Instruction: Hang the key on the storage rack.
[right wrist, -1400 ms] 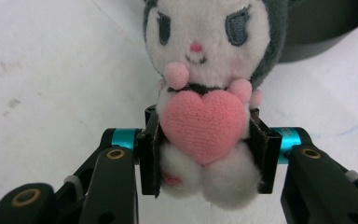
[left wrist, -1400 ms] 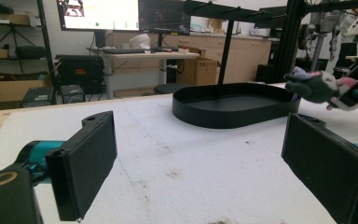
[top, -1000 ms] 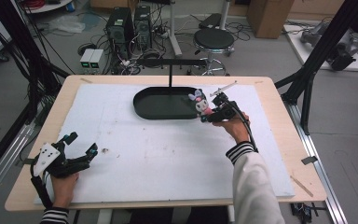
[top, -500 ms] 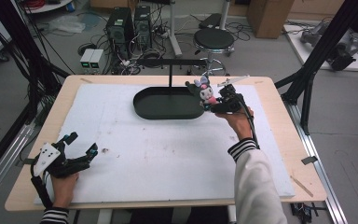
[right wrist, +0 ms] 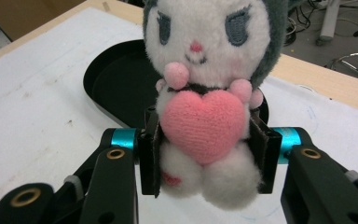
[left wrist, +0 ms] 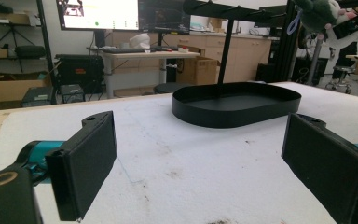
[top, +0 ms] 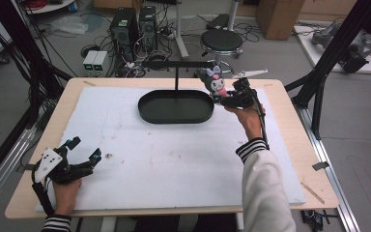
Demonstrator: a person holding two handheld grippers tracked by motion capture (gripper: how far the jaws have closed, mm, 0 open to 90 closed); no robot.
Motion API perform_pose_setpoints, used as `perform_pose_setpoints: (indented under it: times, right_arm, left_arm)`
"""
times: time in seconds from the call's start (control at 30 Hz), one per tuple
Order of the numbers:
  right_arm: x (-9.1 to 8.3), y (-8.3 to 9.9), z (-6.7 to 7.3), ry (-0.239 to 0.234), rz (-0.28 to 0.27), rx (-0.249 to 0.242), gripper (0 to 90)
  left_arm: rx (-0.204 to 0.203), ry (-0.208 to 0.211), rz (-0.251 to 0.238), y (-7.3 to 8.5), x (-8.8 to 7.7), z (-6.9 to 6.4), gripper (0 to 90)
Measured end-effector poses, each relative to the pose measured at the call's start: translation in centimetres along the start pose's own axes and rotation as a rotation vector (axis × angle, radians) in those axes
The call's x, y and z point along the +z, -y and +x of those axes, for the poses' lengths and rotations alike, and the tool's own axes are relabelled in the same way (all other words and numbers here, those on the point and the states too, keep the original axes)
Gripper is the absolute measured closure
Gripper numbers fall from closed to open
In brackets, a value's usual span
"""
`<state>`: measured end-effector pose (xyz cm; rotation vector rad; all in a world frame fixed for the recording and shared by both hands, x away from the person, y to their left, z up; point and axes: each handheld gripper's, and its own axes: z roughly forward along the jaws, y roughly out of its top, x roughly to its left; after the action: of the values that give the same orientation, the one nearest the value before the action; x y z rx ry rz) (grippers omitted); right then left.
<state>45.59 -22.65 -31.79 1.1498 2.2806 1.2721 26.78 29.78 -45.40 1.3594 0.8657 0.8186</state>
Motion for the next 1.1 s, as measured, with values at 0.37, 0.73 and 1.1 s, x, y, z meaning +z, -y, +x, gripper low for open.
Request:
perform_pose_setpoints:
  times: [0.37, 0.73, 1.1]
  right_arm:
    - [0.2, -1.9, 0.2, 0.033, 0.004, -0.005, 55.6]
    - [0.5, -3.4, 0.1, 0.062, -0.020, 0.013, 55.6]
    - [0.7, -3.5, -0.5, 0.090, -0.043, 0.040, 55.5]
  left_arm:
    - [0.006, 0.002, 0.001, 0.0, 0.0, 0.0, 10.5]
    - [0.001, 0.002, -0.001, 0.0, 0.0, 0.0, 10.6]
    - [0.000, 0.002, 0.000, 0.0, 0.0, 0.0, 10.6]
